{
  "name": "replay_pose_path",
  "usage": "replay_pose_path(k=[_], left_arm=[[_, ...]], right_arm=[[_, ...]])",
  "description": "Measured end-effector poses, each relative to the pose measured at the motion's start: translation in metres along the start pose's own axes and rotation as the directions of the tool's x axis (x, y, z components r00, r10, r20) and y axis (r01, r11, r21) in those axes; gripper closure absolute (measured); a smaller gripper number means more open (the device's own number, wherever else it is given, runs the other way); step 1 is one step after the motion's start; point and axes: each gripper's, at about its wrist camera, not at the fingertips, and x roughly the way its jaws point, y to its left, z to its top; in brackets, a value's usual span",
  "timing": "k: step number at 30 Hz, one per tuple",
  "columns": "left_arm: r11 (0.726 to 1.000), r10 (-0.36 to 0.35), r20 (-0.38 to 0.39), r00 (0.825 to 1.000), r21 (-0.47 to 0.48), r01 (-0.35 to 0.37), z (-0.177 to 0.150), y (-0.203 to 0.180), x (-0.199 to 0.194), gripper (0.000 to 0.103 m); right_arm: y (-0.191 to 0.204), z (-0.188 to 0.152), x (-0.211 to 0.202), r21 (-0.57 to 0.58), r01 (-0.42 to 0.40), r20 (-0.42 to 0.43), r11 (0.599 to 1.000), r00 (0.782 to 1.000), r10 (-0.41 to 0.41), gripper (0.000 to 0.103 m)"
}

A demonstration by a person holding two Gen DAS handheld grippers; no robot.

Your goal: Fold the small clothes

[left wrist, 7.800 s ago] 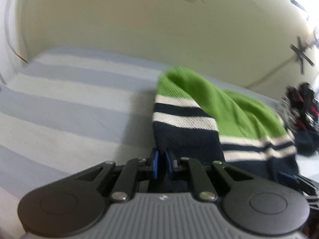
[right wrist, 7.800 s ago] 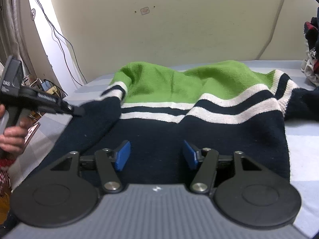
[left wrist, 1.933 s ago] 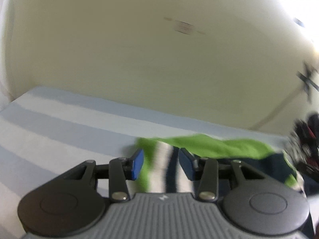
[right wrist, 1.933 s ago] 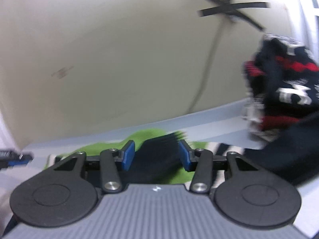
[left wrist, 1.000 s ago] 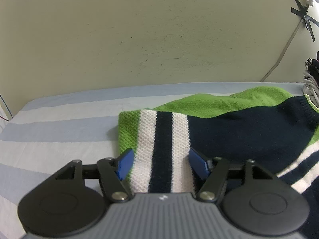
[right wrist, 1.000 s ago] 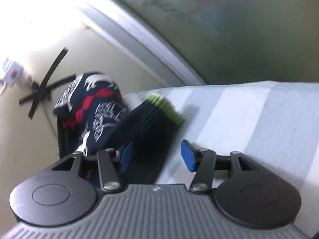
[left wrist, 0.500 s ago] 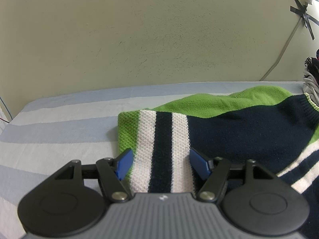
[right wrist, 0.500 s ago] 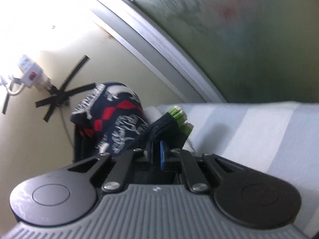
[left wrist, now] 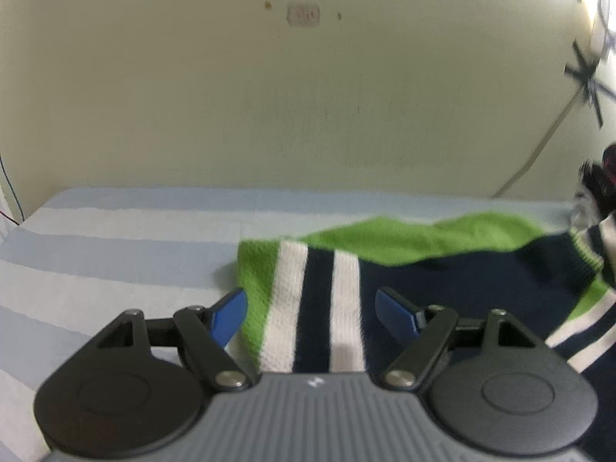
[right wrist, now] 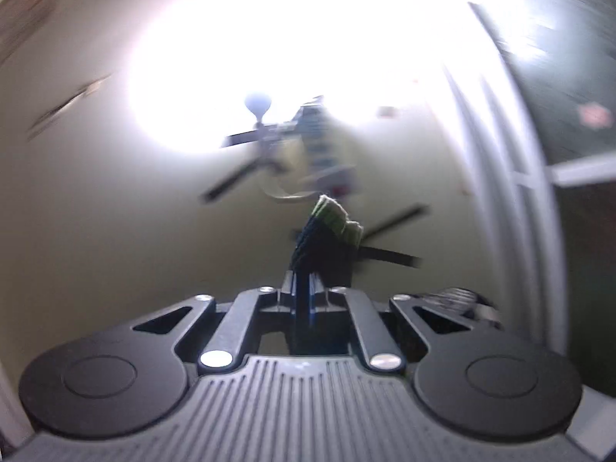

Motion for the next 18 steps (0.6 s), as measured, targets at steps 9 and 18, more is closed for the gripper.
replay_pose_path(k=[9, 18], left_arm=[[0.997, 0.003, 0.007, 1.0, -0.083, -0.003, 0.01, 0.03, -0.005, 0.027], [0.991, -0.045, -0.026, 0.999, -0.125, 0.041, 0.011, 0.033, 0.0, 0.026]], right_arm=[[0.19, -0.068, 0.087, -0.134, -0.474, -0.409, 0.87, 0.826, 0.387, 0.089], [0.004, -0.076, 0.093, 0.048, -0.134, -0.369, 0.99, 0.919, 0.142, 0.044]])
